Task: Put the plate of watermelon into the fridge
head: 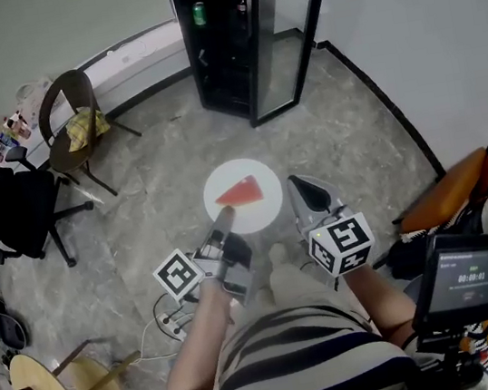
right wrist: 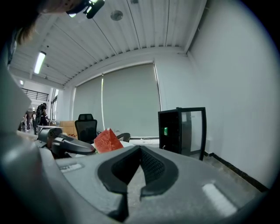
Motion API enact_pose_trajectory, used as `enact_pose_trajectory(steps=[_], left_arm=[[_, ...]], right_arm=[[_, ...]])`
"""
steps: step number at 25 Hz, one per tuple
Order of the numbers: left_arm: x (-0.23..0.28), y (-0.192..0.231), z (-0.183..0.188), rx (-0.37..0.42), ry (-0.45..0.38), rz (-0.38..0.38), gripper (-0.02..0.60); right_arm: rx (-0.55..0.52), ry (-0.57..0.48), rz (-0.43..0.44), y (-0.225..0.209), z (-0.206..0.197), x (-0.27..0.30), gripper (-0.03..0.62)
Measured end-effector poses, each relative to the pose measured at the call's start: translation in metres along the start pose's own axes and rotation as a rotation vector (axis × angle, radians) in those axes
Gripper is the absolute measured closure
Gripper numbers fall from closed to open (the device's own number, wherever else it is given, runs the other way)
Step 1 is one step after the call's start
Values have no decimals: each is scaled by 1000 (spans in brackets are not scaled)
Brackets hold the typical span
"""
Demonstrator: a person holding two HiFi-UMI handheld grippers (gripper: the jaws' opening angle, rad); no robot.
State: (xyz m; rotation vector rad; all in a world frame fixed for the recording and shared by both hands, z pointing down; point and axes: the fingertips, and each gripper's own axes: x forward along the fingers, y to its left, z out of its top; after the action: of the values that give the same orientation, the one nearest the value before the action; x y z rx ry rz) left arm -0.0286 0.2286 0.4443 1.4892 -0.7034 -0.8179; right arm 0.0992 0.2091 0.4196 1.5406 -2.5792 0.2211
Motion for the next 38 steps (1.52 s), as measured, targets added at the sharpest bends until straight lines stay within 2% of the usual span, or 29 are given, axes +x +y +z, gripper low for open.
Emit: enact_pose_trajectory(steps=[11,22,32,38], left_arm=[[65,11,57,53,-73,26,555],[132,11,73,80,-114,21,555],[171,5,91,100,-126,32,555],[200,10,105,79,-100,28,555]], right_arm=[[-25,-12,106,-13,24,93,594],[-26,-30,166,-49,42,141,594],[-11,-36,153,-75,47,162,594],[-8,-9,131,-83,40,182,594]])
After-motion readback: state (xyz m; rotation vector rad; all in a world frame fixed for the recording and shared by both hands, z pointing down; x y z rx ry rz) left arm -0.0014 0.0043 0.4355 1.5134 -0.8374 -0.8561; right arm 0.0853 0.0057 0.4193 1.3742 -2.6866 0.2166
